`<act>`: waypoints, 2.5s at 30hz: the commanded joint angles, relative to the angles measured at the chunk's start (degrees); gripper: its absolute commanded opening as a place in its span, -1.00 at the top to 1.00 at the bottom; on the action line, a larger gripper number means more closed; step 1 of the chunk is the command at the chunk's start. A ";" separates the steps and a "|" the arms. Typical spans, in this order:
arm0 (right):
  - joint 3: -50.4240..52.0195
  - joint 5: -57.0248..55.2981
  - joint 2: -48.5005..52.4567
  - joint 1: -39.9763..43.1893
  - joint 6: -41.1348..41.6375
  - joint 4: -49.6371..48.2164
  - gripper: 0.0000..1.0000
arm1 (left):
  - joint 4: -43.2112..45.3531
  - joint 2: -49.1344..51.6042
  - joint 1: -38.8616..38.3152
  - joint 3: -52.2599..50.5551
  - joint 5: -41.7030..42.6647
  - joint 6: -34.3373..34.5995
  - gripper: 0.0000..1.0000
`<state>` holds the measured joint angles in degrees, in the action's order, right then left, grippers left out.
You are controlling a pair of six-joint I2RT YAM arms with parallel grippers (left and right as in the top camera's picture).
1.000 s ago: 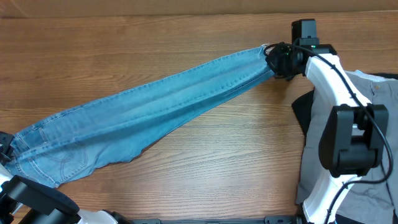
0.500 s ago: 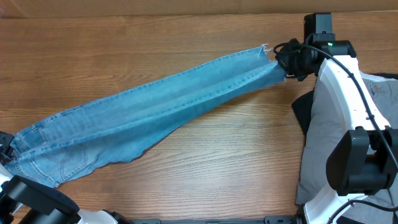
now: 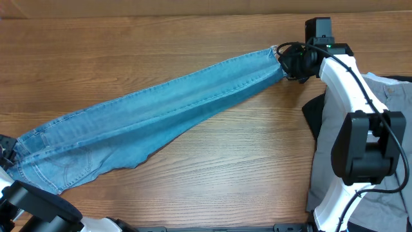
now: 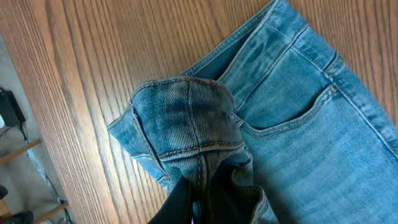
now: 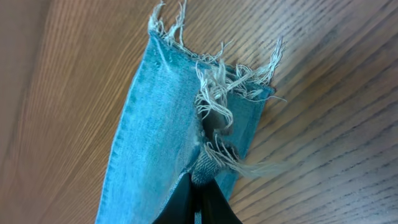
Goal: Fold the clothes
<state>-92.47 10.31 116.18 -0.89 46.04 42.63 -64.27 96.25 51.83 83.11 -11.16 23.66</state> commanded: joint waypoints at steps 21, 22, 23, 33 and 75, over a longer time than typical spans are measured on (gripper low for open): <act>-0.90 -0.55 2.75 -1.70 -7.26 -12.87 -1.00 | 1.79 0.50 -2.78 -0.68 -1.01 0.35 0.40; -0.90 -0.39 2.64 -1.53 -8.98 -11.67 -1.00 | 1.79 0.50 -2.95 -0.68 -1.01 0.35 0.39; -0.92 -0.09 2.56 -1.25 -10.67 -10.71 -1.00 | 1.81 0.50 -3.13 -0.68 -1.01 0.35 0.38; -0.92 0.26 2.21 0.07 -16.11 0.09 -1.00 | 2.12 0.52 -3.17 -0.68 -1.53 0.35 0.26; -0.87 1.38 11.23 -0.70 -13.51 -5.18 0.31 | 13.55 0.98 -5.01 -21.14 12.31 -5.92 0.23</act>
<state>-92.58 11.79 125.69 -1.28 30.30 38.11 -50.81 96.92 47.22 62.43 0.71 17.82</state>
